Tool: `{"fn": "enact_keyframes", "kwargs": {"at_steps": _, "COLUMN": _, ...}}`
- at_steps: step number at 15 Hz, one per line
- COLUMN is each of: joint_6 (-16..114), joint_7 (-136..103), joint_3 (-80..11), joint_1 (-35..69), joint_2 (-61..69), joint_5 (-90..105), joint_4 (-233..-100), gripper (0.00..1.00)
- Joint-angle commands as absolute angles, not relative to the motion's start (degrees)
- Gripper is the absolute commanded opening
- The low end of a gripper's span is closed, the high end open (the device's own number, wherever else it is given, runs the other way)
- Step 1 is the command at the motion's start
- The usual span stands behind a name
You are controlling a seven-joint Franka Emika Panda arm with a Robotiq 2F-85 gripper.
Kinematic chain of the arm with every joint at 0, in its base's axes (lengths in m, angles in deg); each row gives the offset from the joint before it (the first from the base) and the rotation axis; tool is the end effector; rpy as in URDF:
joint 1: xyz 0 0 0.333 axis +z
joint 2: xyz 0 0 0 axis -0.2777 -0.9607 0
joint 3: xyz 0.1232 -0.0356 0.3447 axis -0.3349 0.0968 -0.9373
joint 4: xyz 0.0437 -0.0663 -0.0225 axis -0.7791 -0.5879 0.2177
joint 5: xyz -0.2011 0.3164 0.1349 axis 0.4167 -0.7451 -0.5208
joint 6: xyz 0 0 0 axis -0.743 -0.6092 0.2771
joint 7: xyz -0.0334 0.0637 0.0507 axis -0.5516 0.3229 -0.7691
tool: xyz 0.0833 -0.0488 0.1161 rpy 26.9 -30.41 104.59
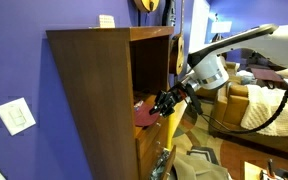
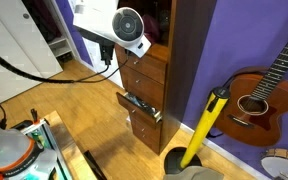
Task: Remove the maroon cup from the top cabinet shelf and put it on top of the cabinet
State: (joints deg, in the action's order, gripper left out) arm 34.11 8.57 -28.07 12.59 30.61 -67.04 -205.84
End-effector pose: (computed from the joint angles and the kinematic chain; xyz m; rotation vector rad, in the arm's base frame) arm 0.5098 -0.0468 0.4726 -1.9894 0.6129 -0.3277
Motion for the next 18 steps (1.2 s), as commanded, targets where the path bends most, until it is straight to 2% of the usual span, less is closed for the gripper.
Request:
{"fn": "enact_keyframes", "kwargs": {"at_steps": 1, "joint_6": 33.43, "joint_7": 10.73, "joint_3": -28.55, "joint_1": 10.83, "joint_2": 30.39, "joint_5": -69.93, "joint_4": -205.49, "gripper": 0.03}}
{"fn": "enact_keyframes", "kwargs": {"at_steps": 2, "joint_6": 33.45, "joint_7": 11.67, "joint_3": -28.47, "joint_1": 10.63, "joint_2": 30.96, "joint_5": -71.04, "joint_4": -205.60, "gripper": 0.00}}
{"fn": "enact_keyframes", "kwargs": {"at_steps": 9, "joint_6": 32.78, "joint_7": 19.09, "joint_3": -27.92, "joint_1": 8.58, "joint_2": 37.48, "joint_5": -75.32, "joint_4": -208.39, "gripper": 0.02}}
{"fn": "enact_keyframes", "kwargs": {"at_steps": 18, "joint_6": 31.52, "joint_7": 28.98, "joint_3": -26.78, "joint_1": 5.30, "joint_2": 51.97, "joint_5": -74.61, "joint_4": -215.55, "gripper": 0.02}}
